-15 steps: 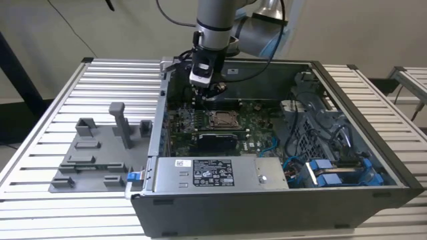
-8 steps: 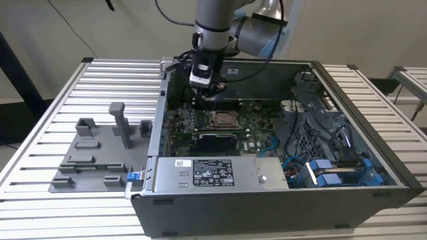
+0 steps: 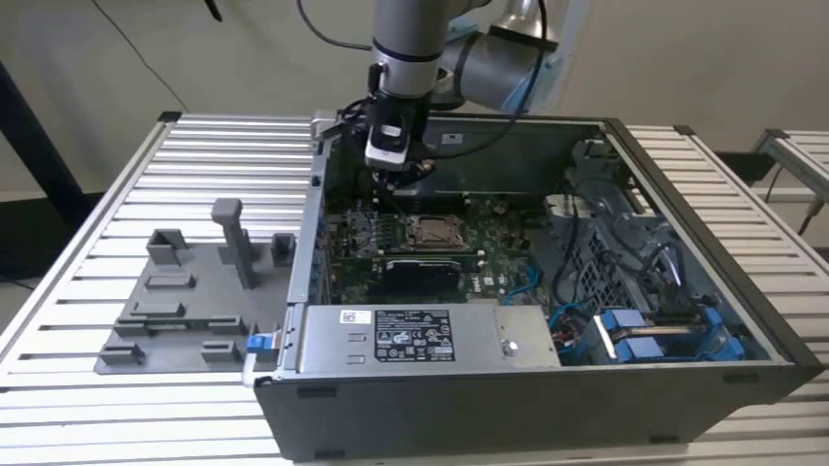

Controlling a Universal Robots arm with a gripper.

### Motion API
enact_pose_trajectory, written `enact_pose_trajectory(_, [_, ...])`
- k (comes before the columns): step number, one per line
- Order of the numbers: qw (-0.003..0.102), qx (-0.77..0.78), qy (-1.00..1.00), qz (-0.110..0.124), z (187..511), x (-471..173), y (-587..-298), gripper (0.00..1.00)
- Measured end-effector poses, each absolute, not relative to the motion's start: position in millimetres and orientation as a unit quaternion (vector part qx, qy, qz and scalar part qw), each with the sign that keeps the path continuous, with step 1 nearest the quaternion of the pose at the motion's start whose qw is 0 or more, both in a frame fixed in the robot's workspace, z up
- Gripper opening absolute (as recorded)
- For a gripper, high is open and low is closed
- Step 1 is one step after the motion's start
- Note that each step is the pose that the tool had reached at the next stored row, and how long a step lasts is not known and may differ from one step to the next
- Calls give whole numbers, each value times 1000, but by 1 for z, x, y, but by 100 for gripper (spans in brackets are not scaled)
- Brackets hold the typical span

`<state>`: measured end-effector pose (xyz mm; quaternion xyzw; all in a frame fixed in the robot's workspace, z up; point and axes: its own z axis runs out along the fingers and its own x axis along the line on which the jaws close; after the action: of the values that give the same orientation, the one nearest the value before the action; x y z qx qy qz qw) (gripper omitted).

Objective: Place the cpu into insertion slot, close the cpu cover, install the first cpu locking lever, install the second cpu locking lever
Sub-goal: 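Install the first cpu locking lever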

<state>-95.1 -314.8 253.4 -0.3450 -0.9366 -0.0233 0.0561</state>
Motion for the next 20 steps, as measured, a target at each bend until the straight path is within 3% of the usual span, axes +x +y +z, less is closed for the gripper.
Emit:
enact_pose_trajectory(9, [58, -308, -949, -24, 253, -98, -314, 11])
enact_pose_trajectory(20, [56, -265, -962, -47, 251, -100, -314, 11])
